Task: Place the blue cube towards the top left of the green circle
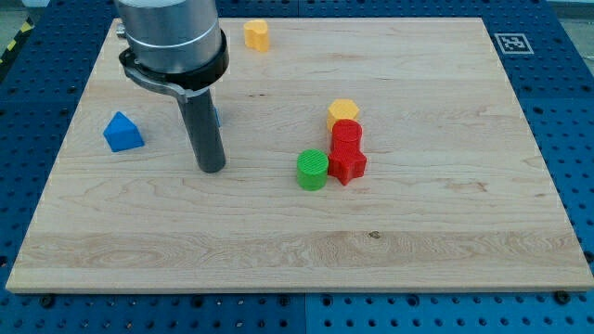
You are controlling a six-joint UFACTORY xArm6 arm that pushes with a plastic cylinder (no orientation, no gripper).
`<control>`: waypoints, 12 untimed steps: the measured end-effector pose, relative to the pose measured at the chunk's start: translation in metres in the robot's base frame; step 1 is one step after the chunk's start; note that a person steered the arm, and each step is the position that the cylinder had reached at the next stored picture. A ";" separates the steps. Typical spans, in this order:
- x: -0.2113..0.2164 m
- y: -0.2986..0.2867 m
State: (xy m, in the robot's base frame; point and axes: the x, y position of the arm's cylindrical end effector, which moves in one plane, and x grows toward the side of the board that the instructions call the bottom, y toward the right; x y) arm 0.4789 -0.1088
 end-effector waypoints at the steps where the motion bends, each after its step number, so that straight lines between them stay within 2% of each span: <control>1: -0.027 -0.026; 3: -0.036 -0.026; 5: -0.076 -0.079; 6: -0.116 -0.078; 7: -0.126 -0.040; 8: -0.086 -0.038; 11: -0.062 -0.037; 12: -0.049 -0.017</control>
State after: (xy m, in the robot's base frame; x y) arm 0.4296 -0.1257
